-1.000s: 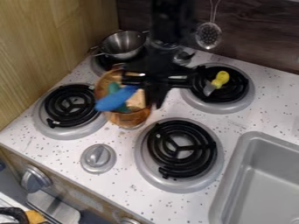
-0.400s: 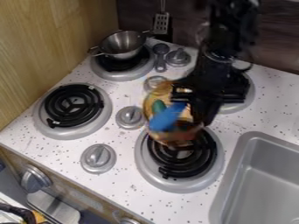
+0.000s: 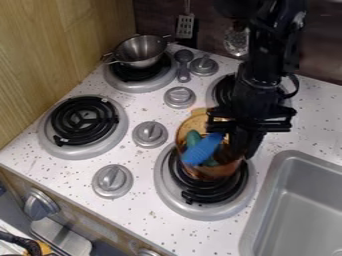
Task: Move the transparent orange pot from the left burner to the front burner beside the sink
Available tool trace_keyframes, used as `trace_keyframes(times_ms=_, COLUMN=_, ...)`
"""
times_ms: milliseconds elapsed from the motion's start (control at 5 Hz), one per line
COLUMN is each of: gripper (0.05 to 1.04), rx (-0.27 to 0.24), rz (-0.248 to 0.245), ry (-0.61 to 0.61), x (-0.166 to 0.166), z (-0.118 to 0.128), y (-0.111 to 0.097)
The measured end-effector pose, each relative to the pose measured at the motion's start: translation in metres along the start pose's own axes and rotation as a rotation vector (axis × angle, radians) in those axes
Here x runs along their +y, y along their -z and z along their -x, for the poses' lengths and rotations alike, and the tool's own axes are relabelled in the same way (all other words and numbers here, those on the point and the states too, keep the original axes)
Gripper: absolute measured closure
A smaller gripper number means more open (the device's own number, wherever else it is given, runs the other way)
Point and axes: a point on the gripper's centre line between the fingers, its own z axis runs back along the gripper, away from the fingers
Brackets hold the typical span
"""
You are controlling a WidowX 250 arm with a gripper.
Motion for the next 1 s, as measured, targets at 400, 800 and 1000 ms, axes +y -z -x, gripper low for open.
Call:
trace_keyframes(times_ms=400, gripper=1.002, rx=0.016, rz=0.018, ry=-0.007, x=-0.0001, z=0.005, y=0.0058)
trace_keyframes(times_ms=800, gripper=0.777, rx=0.006, rz=0.01, ry=-0.043, x=0.0008, z=0.0037, y=0.005)
trace_keyframes(times_ms=1000, gripper=0.498, rx=0.004, rz=0.01, ry=-0.077, x=-0.0037, z=-0.0007, y=-0.004)
